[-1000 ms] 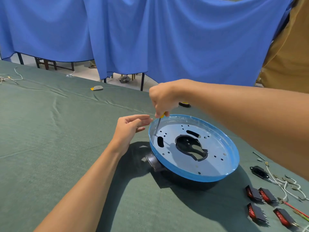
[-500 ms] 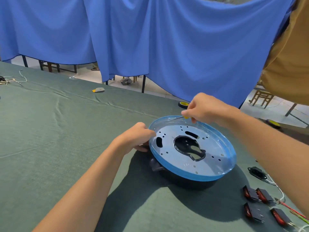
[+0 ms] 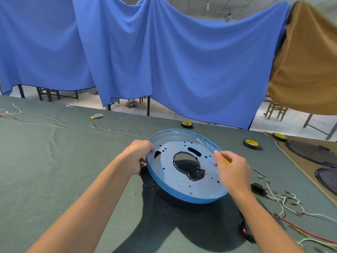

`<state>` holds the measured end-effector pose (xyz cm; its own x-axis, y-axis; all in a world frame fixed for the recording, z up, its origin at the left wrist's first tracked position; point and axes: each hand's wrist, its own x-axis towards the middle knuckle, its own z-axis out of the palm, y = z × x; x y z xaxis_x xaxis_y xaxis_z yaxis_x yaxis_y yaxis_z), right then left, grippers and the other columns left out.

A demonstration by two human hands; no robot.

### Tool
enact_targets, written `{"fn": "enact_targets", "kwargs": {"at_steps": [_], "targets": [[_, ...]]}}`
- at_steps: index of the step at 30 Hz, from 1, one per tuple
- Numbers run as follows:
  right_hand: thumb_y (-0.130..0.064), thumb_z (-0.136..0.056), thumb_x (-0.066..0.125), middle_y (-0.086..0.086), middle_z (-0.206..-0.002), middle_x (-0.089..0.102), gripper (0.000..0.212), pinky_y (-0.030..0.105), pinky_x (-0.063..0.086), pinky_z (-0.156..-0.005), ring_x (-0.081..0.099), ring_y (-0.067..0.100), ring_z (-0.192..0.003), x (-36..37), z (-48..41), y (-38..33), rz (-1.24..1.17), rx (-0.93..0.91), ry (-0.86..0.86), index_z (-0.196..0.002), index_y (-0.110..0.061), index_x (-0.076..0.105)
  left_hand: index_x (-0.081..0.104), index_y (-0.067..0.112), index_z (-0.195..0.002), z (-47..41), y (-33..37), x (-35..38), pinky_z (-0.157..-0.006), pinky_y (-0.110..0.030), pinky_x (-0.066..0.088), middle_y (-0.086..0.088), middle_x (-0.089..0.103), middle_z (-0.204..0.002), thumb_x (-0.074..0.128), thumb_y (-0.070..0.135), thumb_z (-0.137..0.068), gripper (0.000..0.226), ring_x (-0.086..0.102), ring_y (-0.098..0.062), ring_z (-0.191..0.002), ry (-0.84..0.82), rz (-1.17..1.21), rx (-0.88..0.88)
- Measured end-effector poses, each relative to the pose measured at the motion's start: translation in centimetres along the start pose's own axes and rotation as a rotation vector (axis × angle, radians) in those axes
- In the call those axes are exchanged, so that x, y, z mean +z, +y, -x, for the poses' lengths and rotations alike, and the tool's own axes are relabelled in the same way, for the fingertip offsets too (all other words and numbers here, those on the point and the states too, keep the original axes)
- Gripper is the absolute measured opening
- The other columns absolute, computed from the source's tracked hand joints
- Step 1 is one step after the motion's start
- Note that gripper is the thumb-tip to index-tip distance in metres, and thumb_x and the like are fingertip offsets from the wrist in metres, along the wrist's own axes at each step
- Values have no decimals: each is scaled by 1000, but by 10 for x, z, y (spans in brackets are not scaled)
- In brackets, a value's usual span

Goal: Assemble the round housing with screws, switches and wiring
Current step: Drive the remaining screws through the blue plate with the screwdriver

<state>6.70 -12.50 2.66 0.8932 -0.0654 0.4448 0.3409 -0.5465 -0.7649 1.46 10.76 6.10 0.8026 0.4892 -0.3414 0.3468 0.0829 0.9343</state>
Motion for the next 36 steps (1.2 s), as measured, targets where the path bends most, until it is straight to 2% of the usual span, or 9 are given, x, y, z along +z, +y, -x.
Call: {"fn": "enact_targets", "kwargs": {"at_steps": [3, 5, 8, 10, 14, 17, 27, 33, 36], "targets": [[-35, -96, 55, -15, -69, 64, 16, 17, 37, -53, 59, -1, -67, -1, 4, 1, -113, 36, 67, -84, -28, 63, 64, 7, -84, 9, 9, 3, -72, -38, 48, -15, 64, -88, 52, 4, -86, 13, 55, -29, -74, 68, 13, 102], [-34, -95, 56, -15, -68, 66, 18, 21, 41, -57, 61, -1, -65, -6, 4, 3, -215, 62, 113, -80, -29, 64, 71, 16, -69, 18, 18, 4, -68, -37, 49, -12, 68, -79, 48, 0, -85, 32, 57, -28, -65, 60, 15, 246], [-33, -94, 58, -10, -67, 68, 23, 28, 45, -60, 59, 6, -62, -16, 3, 6, -364, 148, 192, -72, -29, 63, 74, 44, -76, 37, 35, 6, -64, -29, 59, 6, 73, -73, 49, 10, -81, 43, 67, -28, -71, 142, -82, 514], [-33, -94, 58, -8, -65, 67, 25, 29, 44, -58, 56, 11, -59, -22, 4, 9, -427, 190, 216, -71, -25, 65, 65, 62, -84, 48, 44, 10, -57, -20, 46, 22, 64, -63, 49, 17, -78, 48, 60, -12, -71, 282, -266, 745], [-33, -95, 59, -5, -68, 68, 25, 33, 46, -63, 55, 12, -61, -31, 10, 12, -504, 240, 239, -73, -22, 67, 62, 36, -127, 57, 44, 23, -86, -35, 46, -2, 63, -109, 59, 11, -82, 51, 53, -27, -106, 526, -594, 1049], [-31, -96, 57, -2, -70, 68, 24, 34, 44, -63, 51, 14, -58, -36, 17, 16, -568, 294, 268, -77, -20, 68, 61, 23, -131, 60, 33, 28, -92, -46, 47, -16, 56, -124, 67, 8, -78, 56, 50, -35, -114, 580, -711, 1142], [-32, -96, 56, -2, -71, 68, 24, 29, 42, -56, 48, 12, -55, -46, 25, 26, -659, 382, 342, -79, -20, 67, 65, 2, -119, 70, 8, 58, -69, -45, 52, -32, 59, -105, 76, 1, -53, 67, 60, -44, -82, 584, -1110, 1606], [-32, -97, 55, 0, -71, 68, 25, 31, 40, -53, 43, 15, -52, -54, 28, 31, -694, 402, 402, -79, -19, 66, 55, 0, -129, 56, -22, 67, -73, -49, 53, -33, 62, -105, 37, -2, -85, 47, 62, -47, -89, 634, -1330, 1778], [-34, -97, 55, 2, -75, 69, 25, 34, 41, -56, 46, 17, -58, -54, 29, 31, -683, 398, 396, -81, -20, 67, 64, 1, -123, 44, -37, 65, -72, -48, 53, -28, 65, -101, 49, -7, -89, 38, 64, -43, -86, 638, -1398, 1916]]}}
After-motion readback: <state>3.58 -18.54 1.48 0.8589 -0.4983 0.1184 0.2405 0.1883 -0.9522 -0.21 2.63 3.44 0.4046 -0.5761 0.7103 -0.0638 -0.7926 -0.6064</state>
